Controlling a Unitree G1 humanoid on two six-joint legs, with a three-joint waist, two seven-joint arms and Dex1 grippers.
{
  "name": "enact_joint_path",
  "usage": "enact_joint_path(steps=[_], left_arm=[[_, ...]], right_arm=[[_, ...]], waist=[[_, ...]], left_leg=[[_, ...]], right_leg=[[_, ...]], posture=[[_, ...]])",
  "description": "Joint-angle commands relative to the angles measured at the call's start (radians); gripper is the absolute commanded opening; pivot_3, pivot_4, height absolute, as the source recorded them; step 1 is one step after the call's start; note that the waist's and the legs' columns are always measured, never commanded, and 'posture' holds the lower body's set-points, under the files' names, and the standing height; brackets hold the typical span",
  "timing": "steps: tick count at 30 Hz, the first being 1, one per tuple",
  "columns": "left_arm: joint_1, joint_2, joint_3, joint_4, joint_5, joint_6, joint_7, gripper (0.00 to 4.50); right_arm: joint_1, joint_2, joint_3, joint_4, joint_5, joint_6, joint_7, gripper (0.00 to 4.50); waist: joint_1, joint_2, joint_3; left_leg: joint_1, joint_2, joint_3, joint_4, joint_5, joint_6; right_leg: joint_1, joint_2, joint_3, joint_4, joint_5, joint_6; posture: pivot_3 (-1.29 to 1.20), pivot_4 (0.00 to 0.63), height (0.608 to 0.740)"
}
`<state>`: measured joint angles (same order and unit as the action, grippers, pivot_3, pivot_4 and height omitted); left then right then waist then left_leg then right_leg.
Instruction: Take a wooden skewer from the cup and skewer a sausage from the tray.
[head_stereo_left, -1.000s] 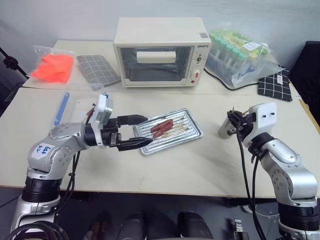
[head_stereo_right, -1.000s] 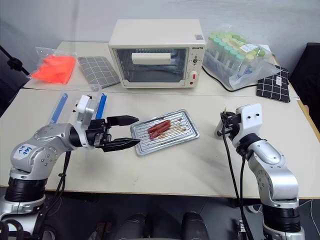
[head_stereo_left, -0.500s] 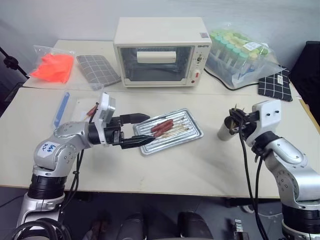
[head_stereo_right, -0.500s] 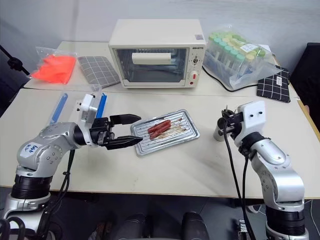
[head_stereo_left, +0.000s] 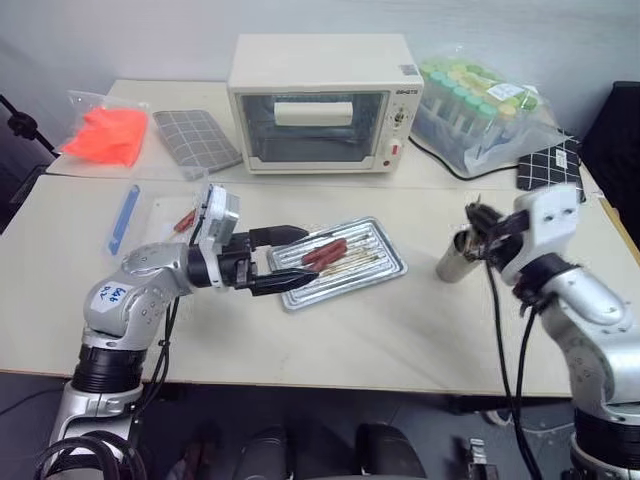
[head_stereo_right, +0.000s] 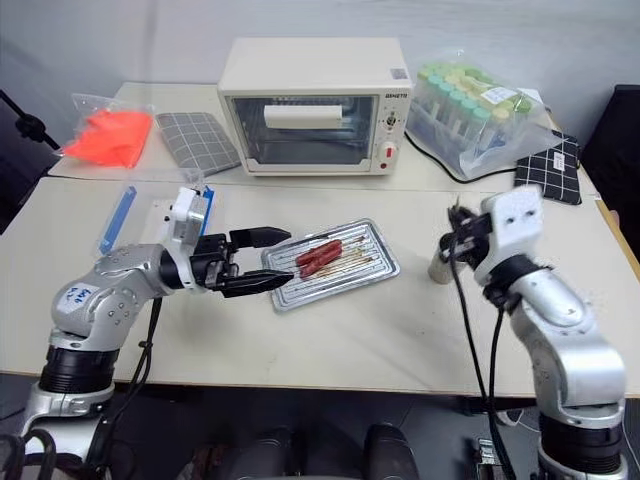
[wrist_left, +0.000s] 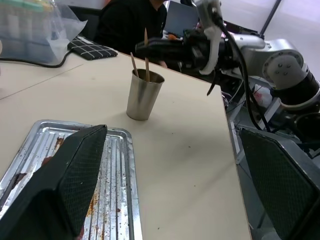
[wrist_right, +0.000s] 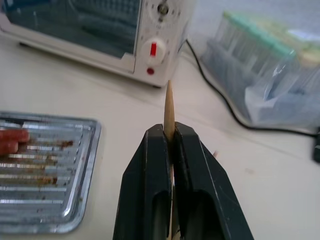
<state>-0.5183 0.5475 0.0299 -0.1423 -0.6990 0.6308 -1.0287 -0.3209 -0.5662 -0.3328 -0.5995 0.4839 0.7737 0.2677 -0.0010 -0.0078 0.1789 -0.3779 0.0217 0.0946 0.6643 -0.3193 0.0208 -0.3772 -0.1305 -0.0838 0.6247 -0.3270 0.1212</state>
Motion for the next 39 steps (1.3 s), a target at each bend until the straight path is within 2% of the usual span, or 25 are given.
enact_joint_path(steps=[1, 3, 7, 11, 15, 21, 26, 30, 35, 39], left_arm=[[-0.027, -0.031, 0.004, -0.007, -0.003, -0.029, 0.008, 4.5], [-0.036, -0.063, 0.011, 0.0, -0.01, -0.037, 0.025, 4.5], [-0.096, -0.164, 0.051, 0.026, -0.028, -0.067, 0.114, 4.5], [-0.174, -0.251, 0.061, 0.056, -0.021, -0.1, 0.177, 4.5], [-0.245, -0.345, 0.046, 0.111, 0.0, -0.158, 0.211, 4.5], [-0.287, -0.398, 0.016, 0.161, 0.022, -0.204, 0.194, 4.5], [-0.291, -0.418, 0.013, 0.177, 0.021, -0.216, 0.193, 4.5], [-0.282, -0.435, 0.004, 0.177, 0.027, -0.22, 0.196, 4.5], [-0.277, -0.456, 0.001, 0.168, 0.031, -0.224, 0.209, 3.33], [-0.275, -0.465, 0.001, 0.168, 0.042, -0.234, 0.227, 3.33]], right_arm=[[-0.103, -0.006, -0.118, -0.092, 0.166, 0.117, -0.049, 0.04], [-0.194, 0.015, -0.172, -0.09, 0.295, 0.196, -0.11, 0.04], [-0.368, 0.146, -0.223, -0.031, 0.644, 0.26, -0.376, 0.04], [-0.41, 0.265, -0.174, 0.021, 0.9, 0.187, -0.627, 0.04], [-0.386, 0.293, -0.1, 0.046, 1.074, 0.115, -0.76, 0.04], [-0.349, 0.301, -0.008, 0.041, 1.203, -0.014, -0.855, 0.04], [-0.331, 0.266, 0.031, 0.032, 1.241, -0.086, -0.869, 0.04], [-0.319, 0.284, 0.039, 0.032, 1.263, -0.174, -0.886, 0.04], [-0.311, 0.268, 0.053, 0.029, 1.26, -0.229, -0.877, 0.0], [-0.311, 0.266, 0.054, 0.028, 1.257, -0.269, -0.868, 0.0]], waist=[[0.0, 0.0, 0.0], [0.0, 0.0, 0.0], [-0.003, 0.0, 0.0], [-0.003, 0.0, 0.0], [0.001, 0.0, 0.0], [-0.004, 0.0, 0.0], [-0.003, 0.0, 0.0], [-0.002, 0.0, 0.0], [-0.002, 0.0, 0.0], [-0.001, 0.0, 0.0]], left_leg=[[0.0, 0.0, 0.0, 0.0, 0.0, 0.0], [0.0, 0.001, -0.001, 0.0, 0.0, 0.0], [-0.001, 0.001, -0.001, 0.0, 0.0, 0.0], [-0.002, 0.001, -0.002, 0.0, 0.0, 0.0], [-0.01, -0.001, -0.003, 0.002, 0.001, 0.002], [-0.019, -0.004, -0.002, 0.003, 0.003, 0.005], [-0.019, -0.004, -0.002, 0.003, 0.003, 0.005], [-0.02, -0.004, -0.002, 0.003, 0.003, 0.005], [-0.02, -0.004, -0.002, 0.004, 0.003, 0.005], [-0.02, -0.004, -0.002, 0.004, 0.004, 0.005]], right_leg=[[0.0, 0.0, 0.0, 0.0, 0.0, 0.0], [0.0, 0.0, 0.0, -0.001, 0.0, 0.0], [0.0, 0.0, 0.0, 0.0, 0.0, 0.0], [0.0, 0.0, 0.001, -0.001, 0.0, 0.0], [-0.007, -0.001, -0.002, 0.0, 0.001, 0.002], [-0.015, -0.003, -0.003, 0.001, 0.002, 0.004], [-0.016, -0.003, -0.003, 0.001, 0.002, 0.004], [-0.016, -0.003, -0.003, 0.001, 0.002, 0.005], [-0.016, -0.003, -0.003, 0.001, 0.002, 0.005], [-0.016, -0.003, -0.003, 0.001, 0.003, 0.005]], posture=[[0.0, 0.15, 0.74], [0.0, 0.15, 0.74], [0.0, 0.15, 0.74], [0.0, 0.15, 0.74], [0.0, 0.15, 0.74], [0.0, 0.15, 0.74], [0.0, 0.15, 0.74], [0.0, 0.15, 0.74], [0.0, 0.15, 0.74], [0.0, 0.15, 0.74]])
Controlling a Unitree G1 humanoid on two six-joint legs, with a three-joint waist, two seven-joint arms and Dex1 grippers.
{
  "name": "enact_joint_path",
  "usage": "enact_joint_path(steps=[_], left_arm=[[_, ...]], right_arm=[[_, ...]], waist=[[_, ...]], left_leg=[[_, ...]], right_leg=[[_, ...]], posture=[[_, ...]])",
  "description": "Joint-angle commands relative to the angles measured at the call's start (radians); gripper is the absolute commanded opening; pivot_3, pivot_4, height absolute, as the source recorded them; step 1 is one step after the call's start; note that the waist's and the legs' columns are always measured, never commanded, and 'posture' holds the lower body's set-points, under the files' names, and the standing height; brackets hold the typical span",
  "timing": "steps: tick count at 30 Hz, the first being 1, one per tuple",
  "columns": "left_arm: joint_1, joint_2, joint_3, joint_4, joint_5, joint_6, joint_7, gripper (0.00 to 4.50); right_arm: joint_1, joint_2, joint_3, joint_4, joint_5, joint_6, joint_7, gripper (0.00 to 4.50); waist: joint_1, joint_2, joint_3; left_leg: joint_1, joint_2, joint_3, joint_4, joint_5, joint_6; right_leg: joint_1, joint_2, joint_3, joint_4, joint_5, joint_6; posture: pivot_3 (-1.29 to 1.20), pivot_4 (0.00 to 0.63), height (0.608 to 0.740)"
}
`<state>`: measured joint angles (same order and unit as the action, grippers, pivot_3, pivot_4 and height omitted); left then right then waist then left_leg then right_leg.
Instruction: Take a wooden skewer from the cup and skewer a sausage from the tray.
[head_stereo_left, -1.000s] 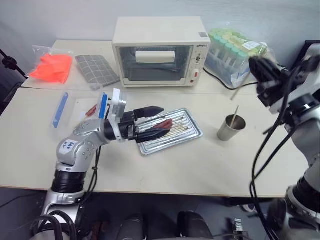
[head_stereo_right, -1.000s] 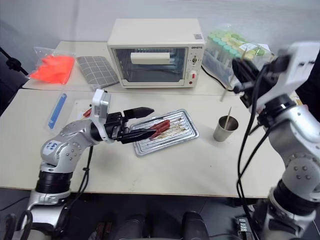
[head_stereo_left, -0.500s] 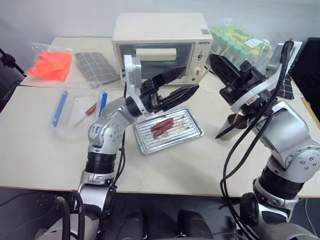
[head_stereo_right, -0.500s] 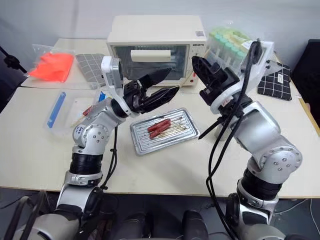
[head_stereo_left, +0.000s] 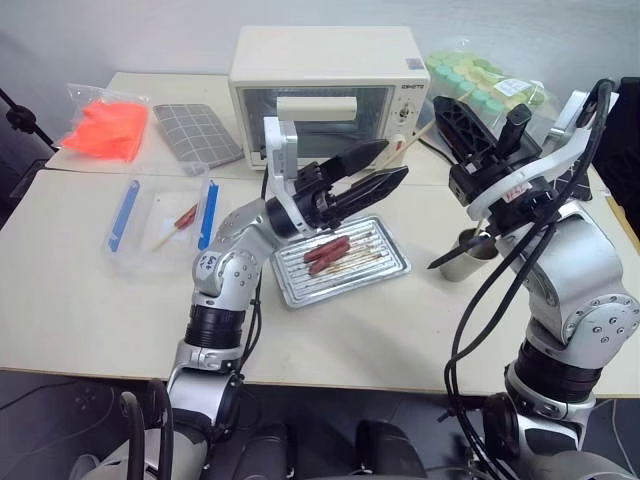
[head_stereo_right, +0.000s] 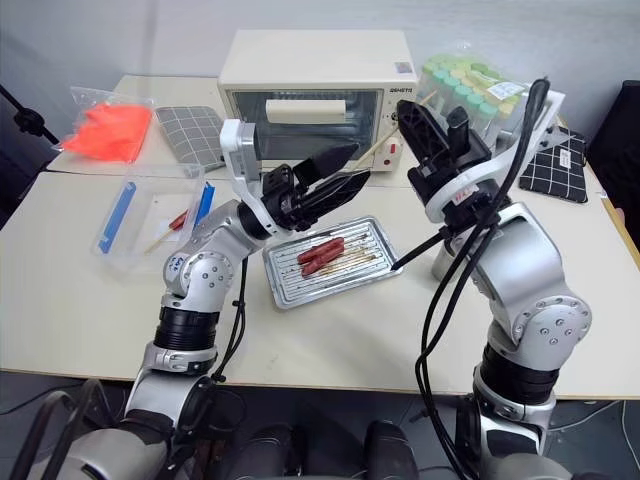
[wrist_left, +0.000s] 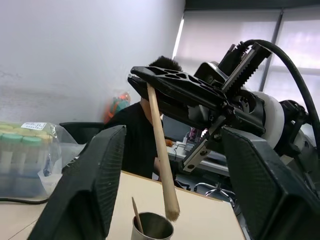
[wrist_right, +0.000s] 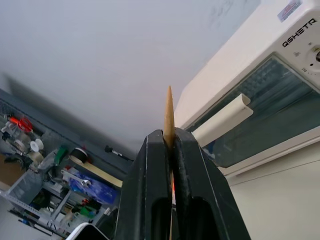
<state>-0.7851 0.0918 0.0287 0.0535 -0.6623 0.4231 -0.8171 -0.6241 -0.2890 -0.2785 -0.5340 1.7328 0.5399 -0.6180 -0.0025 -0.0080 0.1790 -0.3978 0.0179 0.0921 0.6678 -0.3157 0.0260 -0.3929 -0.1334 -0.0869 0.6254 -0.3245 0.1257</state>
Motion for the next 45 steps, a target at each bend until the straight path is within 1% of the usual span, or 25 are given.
enact_joint_path(steps=[1, 7, 9, 12, 15, 19, 24, 30, 33, 34, 38, 39, 41, 43, 45], left_arm=[[-0.01, -0.012, 0.004, -0.024, 0.006, -0.029, 0.019, 3.33], [-0.029, -0.049, 0.013, 0.008, 0.011, -0.059, 0.065, 3.33], [-0.034, -0.059, 0.013, 0.016, 0.01, -0.062, 0.075, 2.97], [-0.036, -0.068, 0.008, 0.022, 0.009, -0.069, 0.075, 2.18], [-0.035, -0.069, 0.001, 0.021, 0.006, -0.066, 0.069, 1.17], [-0.034, -0.068, -0.004, 0.025, 0.01, -0.066, 0.068, 0.02], [-0.039, -0.07, 0.001, 0.035, 0.014, -0.07, 0.078, 0.02], [-0.044, -0.057, 0.003, 0.041, 0.026, -0.071, 0.085, 0.02], [-0.042, -0.031, 0.011, 0.041, 0.031, -0.068, 0.075, 0.0], [-0.04, -0.019, 0.014, 0.04, 0.033, -0.067, 0.072, 0.0], [-0.025, 0.051, 0.03, 0.022, 0.031, -0.046, 0.055, 0.0], [-0.021, 0.07, 0.034, 0.016, 0.028, -0.038, 0.051, 0.0], [-0.004, 0.123, 0.043, -0.007, 0.025, -0.016, 0.037, 0.0], [0.024, 0.185, 0.05, -0.037, 0.027, 0.007, 0.016, 0.0], [0.053, 0.251, 0.065, -0.072, 0.017, 0.041, 0.003, 0.0]], right_arm=[[-0.007, -0.014, 0.001, -0.037, 0.008, -0.041, 0.019, 0.0], [-0.015, -0.008, 0.014, -0.044, 0.015, -0.088, 0.008, 0.0], [-0.017, -0.015, 0.019, -0.045, 0.018, -0.096, 0.003, 0.0], [-0.02, -0.02, 0.027, -0.047, 0.021, -0.108, -0.003, 0.0], [-0.022, -0.026, 0.035, -0.048, 0.024, -0.114, -0.003, 0.0], [-0.025, -0.027, 0.045, -0.048, 0.023, -0.122, 0.001, 0.0], [-0.026, -0.017, 0.051, -0.051, 0.019, -0.137, 0.002, 0.0], [-0.019, -0.039, 0.059, -0.05, 0.012, -0.129, 0.011, 0.0], [-0.006, -0.029, 0.052, -0.056, 0.034, -0.148, -0.004, 0.74], [-0.002, -0.033, 0.05, -0.057, 0.034, -0.149, -0.005, 1.07], [0.026, -0.149, 0.044, -0.046, 0.014, -0.075, 0.007, 2.38], [0.03, -0.185, 0.044, -0.039, 0.013, -0.053, 0.021, 2.38], [0.045, -0.298, 0.044, -0.022, -0.011, 0.024, 0.078, 2.38], [0.069, -0.425, 0.05, -0.006, -0.059, 0.115, 0.163, 2.38], [0.085, -0.524, 0.065, 0.011, -0.117, 0.183, 0.258, 2.38]], waist=[[0.0, 0.0, 0.0], [0.001, 0.0, 0.0], [0.001, 0.0, 0.0], [0.001, 0.0, 0.0], [0.001, 0.0, 0.0], [0.001, 0.0, 0.0], [0.001, 0.0, 0.0], [0.001, 0.0, 0.0], [0.001, 0.0, 0.0], [0.001, 0.0, 0.0], [0.0, 0.0, 0.0], [0.0, 0.0, 0.0], [0.001, 0.0, 0.0], [0.001, 0.0, 0.0], [0.0, 0.0, 0.0]], left_leg=[[0.0, 0.0, 0.0, 0.0, 0.0, 0.0], [0.0, 0.0, 0.0, 0.0, 0.0, 0.0], [0.0, 0.0, 0.0, 0.0, 0.0, 0.0], [0.0, 0.0, 0.0, 0.0, 0.0, 0.0], [0.0, 0.0, 0.0, 0.0, 0.0, 0.0], [0.0, 0.0, 0.0, 0.0, 0.0, 0.0], [0.0, 0.0, 0.0, 0.0, 0.0, 0.0], [-0.001, 0.0, -0.001, 0.0, 0.0, 0.0], [-0.001, 0.0, -0.001, 0.0, 0.0, 0.0], [-0.001, 0.0, -0.001, 0.0, 0.0, 0.0], [-0.001, 0.0, -0.001, 0.0, 0.0, 0.0], [-0.001, 0.0, -0.001, 0.0, 0.0, 0.0], [-0.001, 0.0, -0.001, 0.0, 0.0, 0.0], [-0.001, 0.0, -0.001, 0.0, 0.0, 0.0], [-0.001, 0.001, -0.001, 0.0, 0.0, 0.0]], right_leg=[[0.0, 0.0, 0.0, 0.0, 0.0, 0.0], [0.0, 0.0, 0.0, 0.0, 0.0, 0.0], [0.0, 0.0, 0.0, 0.0, 0.0, 0.0], [0.0, 0.0, 0.0, 0.0, 0.0, 0.0], [0.0, 0.0, 0.0, 0.0, 0.0, 0.0], [0.0, 0.0, -0.001, 0.0, 0.0, 0.0], [0.0, 0.0, -0.001, 0.0, 0.0, 0.0], [0.0, 0.0, -0.001, 0.0, 0.0, 0.0], [0.0, 0.0, -0.001, 0.0, 0.0, 0.0], [0.0, 0.0, -0.001, 0.0, 0.0, 0.0], [0.0, 0.0, -0.001, 0.0, 0.0, 0.0], [0.0, 0.0, -0.001, 0.0, 0.0, 0.0], [0.0, 0.0, -0.001, 0.0, 0.0, 0.0], [0.0, 0.0, -0.001, -0.001, 0.0, 0.0], [0.0, 0.0, -0.002, -0.001, 0.0, 0.0]], posture=[[0.0, 0.15, 0.74], [0.0, 0.15, 0.74], [0.0, 0.15, 0.74], [0.0, 0.15, 0.74], [0.0, 0.15, 0.74], [0.0, 0.15, 0.74], [0.0, 0.15, 0.74], [0.0, 0.15, 0.74], [0.0, 0.15, 0.74], [0.0, 0.15, 0.74], [0.0, 0.15, 0.74], [0.0, 0.15, 0.74], [0.0, 0.15, 0.74], [0.0, 0.15, 0.74], [0.0, 0.15, 0.74]])
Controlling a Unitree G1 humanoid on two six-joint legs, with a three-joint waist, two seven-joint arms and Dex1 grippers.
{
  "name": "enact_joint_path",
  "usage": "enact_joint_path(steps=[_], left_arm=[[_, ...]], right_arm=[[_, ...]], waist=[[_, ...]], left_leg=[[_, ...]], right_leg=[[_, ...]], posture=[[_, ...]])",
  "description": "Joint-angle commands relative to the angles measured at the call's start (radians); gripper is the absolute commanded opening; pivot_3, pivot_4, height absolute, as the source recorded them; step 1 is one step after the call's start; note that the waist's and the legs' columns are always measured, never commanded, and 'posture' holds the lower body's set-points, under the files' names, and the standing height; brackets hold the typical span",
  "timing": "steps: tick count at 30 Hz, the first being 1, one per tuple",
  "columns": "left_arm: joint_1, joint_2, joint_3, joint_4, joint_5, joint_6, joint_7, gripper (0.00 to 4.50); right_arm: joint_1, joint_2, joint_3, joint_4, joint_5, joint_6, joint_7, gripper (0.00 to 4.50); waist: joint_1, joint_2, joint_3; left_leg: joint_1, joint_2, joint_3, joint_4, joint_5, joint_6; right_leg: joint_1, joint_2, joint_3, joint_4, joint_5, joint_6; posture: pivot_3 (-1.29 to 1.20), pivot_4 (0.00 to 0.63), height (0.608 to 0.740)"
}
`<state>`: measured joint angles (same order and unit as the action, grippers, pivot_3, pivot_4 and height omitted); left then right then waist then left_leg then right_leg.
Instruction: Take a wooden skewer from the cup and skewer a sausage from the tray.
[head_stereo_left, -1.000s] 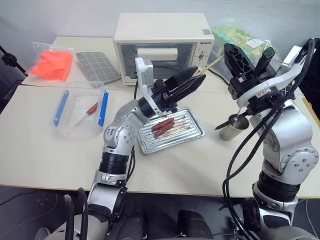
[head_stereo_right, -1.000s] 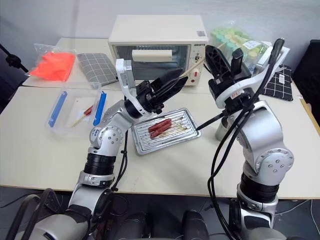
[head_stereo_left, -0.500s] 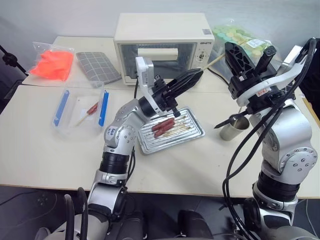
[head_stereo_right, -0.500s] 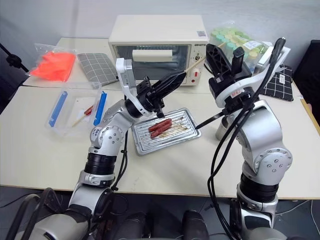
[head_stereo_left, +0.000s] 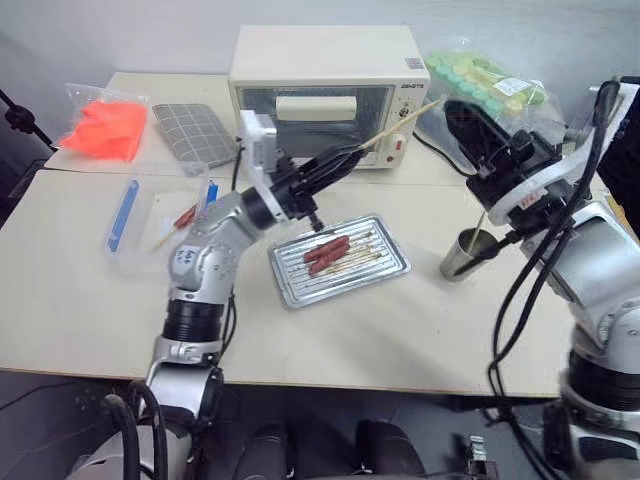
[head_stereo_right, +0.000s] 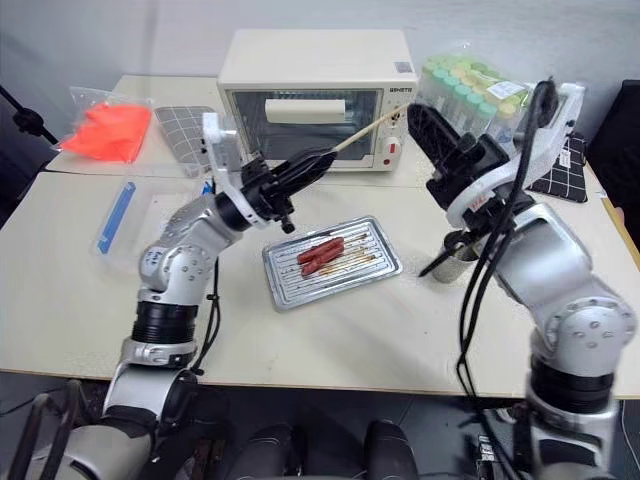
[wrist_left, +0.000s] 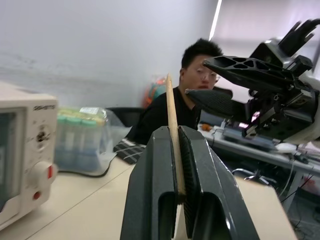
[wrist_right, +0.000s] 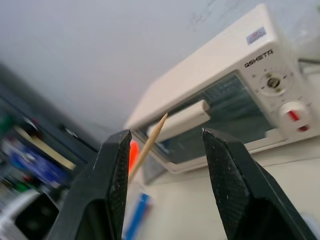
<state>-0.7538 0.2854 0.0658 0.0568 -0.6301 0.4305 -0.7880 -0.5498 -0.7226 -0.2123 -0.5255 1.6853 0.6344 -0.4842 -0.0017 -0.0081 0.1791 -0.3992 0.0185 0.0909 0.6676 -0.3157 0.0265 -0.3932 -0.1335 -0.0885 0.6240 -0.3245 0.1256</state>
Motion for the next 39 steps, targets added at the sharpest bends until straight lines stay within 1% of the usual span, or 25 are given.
enact_joint_path(steps=[1, 3, 4, 6, 9, 12, 13, 15, 17, 18, 19, 22, 23, 25, 29, 33, 39], left_arm=[[0.042, 0.098, 0.046, -0.099, -0.03, 0.059, -0.034, 0.0], [0.081, 0.18, 0.072, -0.15, -0.064, 0.112, -0.07, 0.0], [0.105, 0.228, 0.079, -0.179, -0.069, 0.132, -0.092, 0.0], [0.146, 0.32, 0.09, -0.222, -0.074, 0.169, -0.131, 0.0], [0.186, 0.442, 0.126, -0.253, -0.075, 0.2, -0.18, 0.0], [0.219, 0.541, 0.174, -0.26, -0.083, 0.213, -0.229, 0.0], [0.232, 0.568, 0.189, -0.263, -0.087, 0.217, -0.247, 0.0], [0.277, 0.622, 0.221, -0.264, -0.089, 0.217, -0.284, 0.0], [0.315, 0.652, 0.242, -0.264, -0.085, 0.211, -0.305, 0.0], [0.337, 0.667, 0.252, -0.266, -0.08, 0.206, -0.315, 0.0], [0.361, 0.678, 0.263, -0.269, -0.077, 0.202, -0.324, 0.0], [0.404, 0.687, 0.294, -0.277, -0.084, 0.205, -0.315, 0.0], [0.417, 0.689, 0.303, -0.275, -0.08, 0.199, -0.314, 0.0], [0.447, 0.693, 0.322, -0.272, -0.071, 0.186, -0.319, 0.0], [0.482, 0.697, 0.349, -0.272, -0.068, 0.179, -0.313, 0.0], [0.489, 0.694, 0.363, -0.277, -0.069, 0.178, -0.296, 0.0], [0.493, 0.695, 0.367, -0.288, -0.078, 0.182, -0.288, 0.0]], right_arm=[[0.015, -0.146, 0.018, 0.013, -0.129, 0.124, 0.196, 2.38], [0.017, -0.243, 0.071, 0.028, -0.274, 0.172, 0.342, 2.38], [0.017, -0.288, 0.112, 0.029, -0.371, 0.174, 0.428, 2.38], [0.008, -0.342, 0.186, 0.035, -0.528, 0.159, 0.575, 2.38], [-0.031, -0.331, 0.256, 0.08, -0.671, 0.134, 0.726, 2.38], [-0.074, -0.321, 0.343, 0.128, -0.831, 0.092, 0.882, 2.38], [-0.084, -0.316, 0.363, 0.141, -0.868, 0.082, 0.929, 2.73], [-0.112, -0.294, 0.409, 0.172, -0.945, 0.057, 1.01, 3.27], [-0.133, -0.273, 0.444, 0.193, -1.018, 0.035, 1.077, 3.86], [-0.147, -0.261, 0.473, 0.204, -1.06, 0.016, 1.123, 4.24], [-0.162, -0.241, 0.503, 0.223, -1.099, -0.008, 1.168, 4.48], [-0.217, -0.156, 0.574, 0.311, -1.21, -0.075, 1.257, 4.48], [-0.239, -0.114, 0.588, 0.346, -1.232, -0.082, 1.273, 4.3], [-0.273, -0.04, 0.622, 0.404, -1.279, -0.104, 1.304, 3.85], [-0.288, 0.058, 0.665, 0.484, -1.371, -0.154, 1.356, 2.52], [-0.304, 0.146, 0.698, 0.583, -1.462, -0.221, 1.401, 2.52], [-0.349, 0.223, 0.724, 0.746, -1.584, -0.36, 1.478, 2.52]], waist=[[-0.002, 0.0, 0.0], [-0.003, 0.0, 0.0], [-0.004, 0.0, 0.0], [-0.003, 0.0, 0.0], [0.0, 0.0, 0.0], [0.001, 0.0, 0.0], [0.0, -0.001, 0.0], [0.0, -0.001, 0.0], [-0.001, -0.001, 0.0], [-0.001, -0.001, 0.0], [-0.002, -0.001, 0.0], [-0.004, -0.001, 0.001], [-0.004, -0.001, 0.001], [-0.007, -0.001, 0.001], [-0.009, -0.001, 0.001], [-0.008, -0.001, 0.001], [-0.02, -0.001, 0.001]], left_leg=[[0.0, 0.0, 0.0, 0.0, 0.0, 0.0], [0.0, 0.0, 0.0, 0.0, 0.0, 0.0], [0.0, 0.001, 0.0, 0.0, 0.0, 0.0], [0.0, 0.001, 0.0, 0.0, 0.0, 0.0], [0.0, 0.001, 0.0, 0.001, 0.0, 0.0], [-0.001, 0.0, 0.0, 0.001, 0.0, 0.0], [-0.001, 0.0, 0.0, 0.002, 0.0, 0.0], [-0.001, 0.0, 0.0, 0.001, 0.0, 0.0], [-0.002, 0.0, 0.0, 0.001, 0.0, 0.0], [-0.002, 0.0, 0.0, 0.001, 0.0, 0.0], [-0.002, 0.0, 0.0, 0.001, 0.0, -0.001], [-0.002, 0.0, 0.0, 0.001, 0.0, -0.001], [-0.002, 0.0, 0.001, 0.002, 0.0, -0.001], [-0.002, 0.0, 0.001, 0.002, 0.0, -0.001], [-0.002, 0.001, 0.0, 0.002, 0.0, -0.001], [-0.004, 0.0, 0.0, 0.005, 0.0, -0.001], [-0.004, 0.0, -0.001, 0.006, 0.0, -0.002]], right_leg=[[0.0, 0.0, 0.0, 0.0, 0.0, 0.0], [-0.001, 0.0, 0.0, 0.0, 0.0, 0.0], [-0.001, 0.001, 0.0, 0.0, 0.0, 0.0], [-0.001, 0.001, 0.0, 0.0, 0.0, 0.0], [-0.001, 0.0, 0.0, -0.001, 0.0, 0.0], [-0.001, 0.0, 0.0, 0.0, 0.0, 0.0], [-0.001, 0.0, 0.0, 0.0, 0.0, 0.0], [-0.001, 0.0, -0.001, -0.001, 0.0, 0.0], [-0.001, 0.0, -0.001, -0.002, 0.0, 0.0], [-0.001, 0.0, -0.001, -0.001, 0.0, 0.0], [-0.001, 0.0, -0.001, -0.001, 0.0, 0.0], [-0.001, 0.0, -0.001, 0.0, 0.0, 0.0], [-0.002, 0.0, -0.001, 0.0, 0.0, 0.0], [-0.002, 0.0, -0.001, 0.001, 0.0, 0.0], [-0.003, 0.0, -0.002, 0.001, 0.0, 0.0], [-0.003, 0.0, -0.002, 0.002, 0.0, 0.0], [-0.003, 0.0, -0.002, 0.004, 0.0, 0.0]], posture=[[0.0, 0.15, 0.74], [0.0, 0.15, 0.74], [0.0, 0.15, 0.74], [0.0, 0.15, 0.74], [0.0, 0.15, 0.74], [0.0, 0.15, 0.74], [0.0, 0.15, 0.74], [0.0, 0.15, 0.74], [0.0, 0.15, 0.74], [0.0, 0.15, 0.74], [0.0, 0.15, 0.74], [0.0, 0.15, 0.74], [0.0, 0.15, 0.74], [0.0, 0.15, 0.74], [0.0, 0.15, 0.74], [0.0, 0.15, 0.74], [0.0, 0.15, 0.74]])
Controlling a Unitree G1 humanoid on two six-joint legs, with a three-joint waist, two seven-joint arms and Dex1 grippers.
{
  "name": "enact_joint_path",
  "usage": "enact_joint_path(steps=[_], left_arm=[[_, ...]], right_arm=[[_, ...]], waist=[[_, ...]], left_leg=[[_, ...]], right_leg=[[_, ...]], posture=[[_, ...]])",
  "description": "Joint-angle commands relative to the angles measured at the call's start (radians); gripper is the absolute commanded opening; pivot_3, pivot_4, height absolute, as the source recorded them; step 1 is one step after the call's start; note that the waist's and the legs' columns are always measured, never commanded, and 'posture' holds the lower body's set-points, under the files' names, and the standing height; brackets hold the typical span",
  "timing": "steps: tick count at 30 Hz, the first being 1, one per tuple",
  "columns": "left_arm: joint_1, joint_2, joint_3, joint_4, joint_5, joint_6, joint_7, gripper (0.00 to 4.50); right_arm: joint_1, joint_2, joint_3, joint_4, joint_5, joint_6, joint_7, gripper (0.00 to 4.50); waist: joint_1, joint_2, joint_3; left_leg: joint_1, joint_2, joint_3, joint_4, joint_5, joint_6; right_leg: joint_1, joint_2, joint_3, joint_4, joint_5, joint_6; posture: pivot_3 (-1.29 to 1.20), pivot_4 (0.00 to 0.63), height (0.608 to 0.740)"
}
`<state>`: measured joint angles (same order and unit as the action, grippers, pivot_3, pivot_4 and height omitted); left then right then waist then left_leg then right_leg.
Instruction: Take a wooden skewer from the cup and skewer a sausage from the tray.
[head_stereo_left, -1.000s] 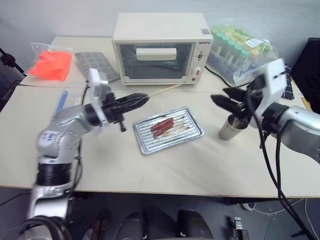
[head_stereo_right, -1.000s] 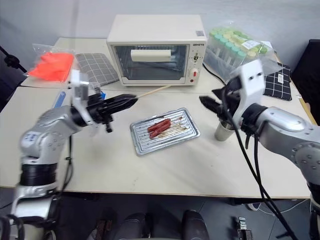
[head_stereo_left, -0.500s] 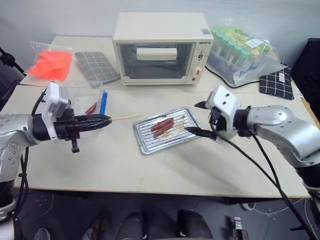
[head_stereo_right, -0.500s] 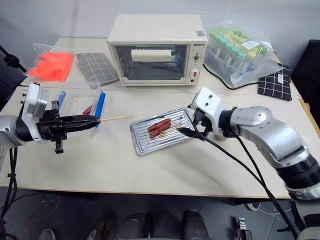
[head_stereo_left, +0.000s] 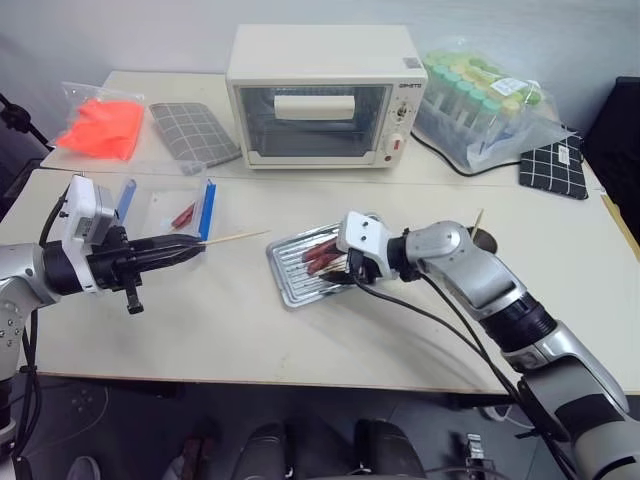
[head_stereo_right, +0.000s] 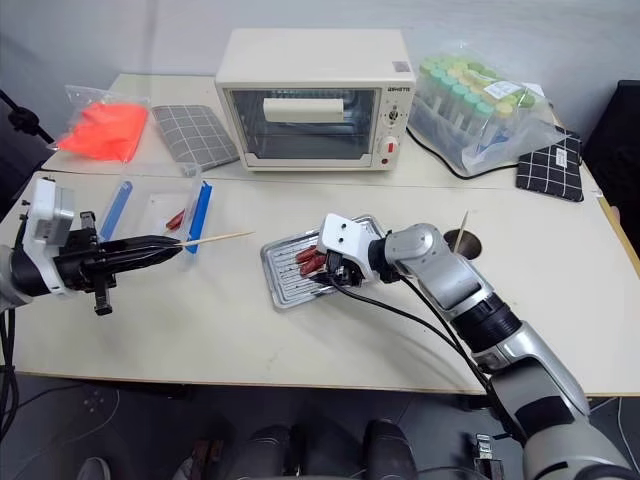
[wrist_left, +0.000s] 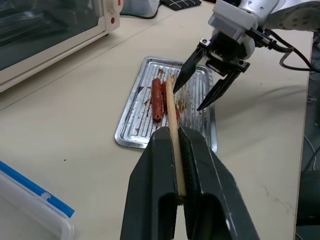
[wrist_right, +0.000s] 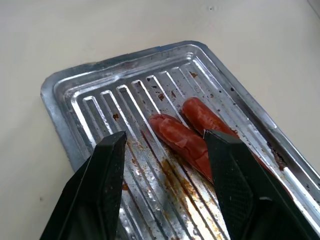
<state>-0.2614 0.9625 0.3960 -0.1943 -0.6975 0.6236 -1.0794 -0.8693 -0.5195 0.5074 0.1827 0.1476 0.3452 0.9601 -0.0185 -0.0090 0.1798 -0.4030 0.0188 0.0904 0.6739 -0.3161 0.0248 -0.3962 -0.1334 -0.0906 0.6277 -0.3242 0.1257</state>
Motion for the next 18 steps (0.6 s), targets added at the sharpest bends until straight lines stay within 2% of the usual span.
enact_joint_path(steps=[1, 18], left_arm=[[0.001, 0.017, 0.037, -0.039, -0.011, -0.01, 0.004, 0.0], [-0.005, -0.004, 0.027, -0.069, -0.033, 0.0, 0.033, 0.0]], right_arm=[[-0.039, 0.031, 0.009, 0.07, -0.067, -0.097, 0.046, 2.52], [-0.095, 0.154, -0.017, 0.285, -0.213, -0.259, 0.147, 2.52]], waist=[[-0.007, 0.0, 0.0], [-0.016, 0.0, 0.0]], left_leg=[[0.0, 0.0, 0.0, 0.0, 0.0, 0.0], [0.0, 0.001, 0.0, 0.0, 0.0, -0.001]], right_leg=[[0.0, 0.0, 0.0, 0.0, 0.0, 0.0], [0.0, 0.002, 0.0, 0.0, 0.0, 0.0]], posture=[[0.0, 0.15, 0.74], [0.0, 0.15, 0.74]])
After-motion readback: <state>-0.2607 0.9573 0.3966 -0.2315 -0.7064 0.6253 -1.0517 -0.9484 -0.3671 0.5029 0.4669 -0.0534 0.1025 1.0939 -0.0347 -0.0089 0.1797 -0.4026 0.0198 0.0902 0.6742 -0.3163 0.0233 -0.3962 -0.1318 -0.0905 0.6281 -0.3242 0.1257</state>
